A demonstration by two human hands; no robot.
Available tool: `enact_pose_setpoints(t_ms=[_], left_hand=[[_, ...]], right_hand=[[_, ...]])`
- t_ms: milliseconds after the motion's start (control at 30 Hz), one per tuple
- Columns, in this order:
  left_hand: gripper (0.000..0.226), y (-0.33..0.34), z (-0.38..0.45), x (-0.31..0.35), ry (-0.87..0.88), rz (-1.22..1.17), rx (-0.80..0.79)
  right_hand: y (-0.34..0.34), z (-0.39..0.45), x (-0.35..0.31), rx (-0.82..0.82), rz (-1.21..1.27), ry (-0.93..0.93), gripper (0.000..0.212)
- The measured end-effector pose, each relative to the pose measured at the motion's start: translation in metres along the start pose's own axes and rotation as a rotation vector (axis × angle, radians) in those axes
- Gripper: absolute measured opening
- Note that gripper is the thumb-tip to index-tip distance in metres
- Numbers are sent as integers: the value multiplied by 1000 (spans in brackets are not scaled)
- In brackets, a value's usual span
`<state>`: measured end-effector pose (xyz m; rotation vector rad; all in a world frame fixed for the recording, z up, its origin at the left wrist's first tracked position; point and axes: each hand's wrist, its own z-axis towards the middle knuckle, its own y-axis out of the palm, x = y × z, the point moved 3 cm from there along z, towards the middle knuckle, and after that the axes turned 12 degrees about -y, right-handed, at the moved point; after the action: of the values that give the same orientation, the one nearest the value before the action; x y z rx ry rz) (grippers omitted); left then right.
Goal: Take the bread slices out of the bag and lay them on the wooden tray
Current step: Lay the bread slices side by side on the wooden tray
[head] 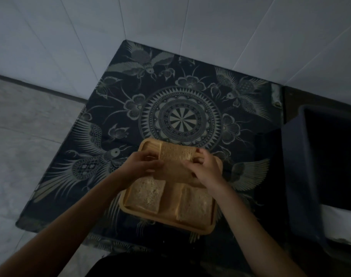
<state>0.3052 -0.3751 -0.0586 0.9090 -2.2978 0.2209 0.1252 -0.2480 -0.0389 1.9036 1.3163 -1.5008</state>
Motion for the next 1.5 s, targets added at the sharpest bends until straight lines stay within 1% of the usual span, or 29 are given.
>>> enact_pose_setpoints(t_ms=[100,167,300,433,533,700,800,900,1033,1167,1267,1333,1500], left_hand=[[20,-15,11,9,1,85,98],[16,-24,18,12,-5,110,124],[18,-41,37,9,-48,209,177],[20,-51,50,3,-77,288,180],[17,-56,56,-1,-89,329,187],[19,-61,67,-4,-44,480,214],[20,-61,69,0,0,573,243],[18,-59,70,3,36,654,281],[18,-61,73,3,44,750,298],[16,-63,75,0,49,776,349],[16,-61,75,-3,56,765,382],[19,-61,75,-4,66,754,400],[17,-62,76,-7,95,736,422]], right_hand=[[14,19,5,-10,32,41,62],[23,29,11,-12,25,72,60],[41,45,21,-32,-6,113,57],[57,53,37,-15,-64,133,57],[65,53,42,0,-67,103,55],[74,54,57,33,-73,133,52],[76,57,65,64,-42,167,45],[77,60,68,96,-40,159,39],[79,62,70,89,-127,118,43],[79,64,70,69,-272,51,52],[82,63,70,79,-311,45,55],[84,62,72,112,-313,43,51],[91,62,74,156,-398,3,40]])
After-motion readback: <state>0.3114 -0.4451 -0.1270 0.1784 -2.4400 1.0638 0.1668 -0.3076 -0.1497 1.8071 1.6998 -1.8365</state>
